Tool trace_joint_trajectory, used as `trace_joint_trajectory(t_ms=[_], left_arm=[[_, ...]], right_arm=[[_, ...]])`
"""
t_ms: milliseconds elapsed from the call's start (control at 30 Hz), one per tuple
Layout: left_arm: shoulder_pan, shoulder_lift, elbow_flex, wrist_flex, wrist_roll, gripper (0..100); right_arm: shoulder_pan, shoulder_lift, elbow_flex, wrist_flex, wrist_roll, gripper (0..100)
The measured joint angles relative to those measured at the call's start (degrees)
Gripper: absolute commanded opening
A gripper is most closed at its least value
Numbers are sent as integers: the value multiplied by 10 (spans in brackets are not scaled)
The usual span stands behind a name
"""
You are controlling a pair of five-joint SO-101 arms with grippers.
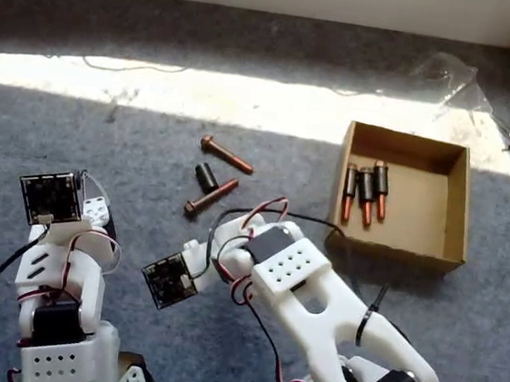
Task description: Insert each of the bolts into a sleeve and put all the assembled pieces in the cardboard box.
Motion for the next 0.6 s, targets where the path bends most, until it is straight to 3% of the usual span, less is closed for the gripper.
trace_joint_trajectory(t_ms=[233,367,600], left_arm=[[0,0,0,0,0,34],[0,0,0,0,0,34],[0,0,0,0,0,34]], right_arm=[[4,0,0,-2,0,81],[20,12,0,-2,0,134],[33,89,-52,-2,0,117]])
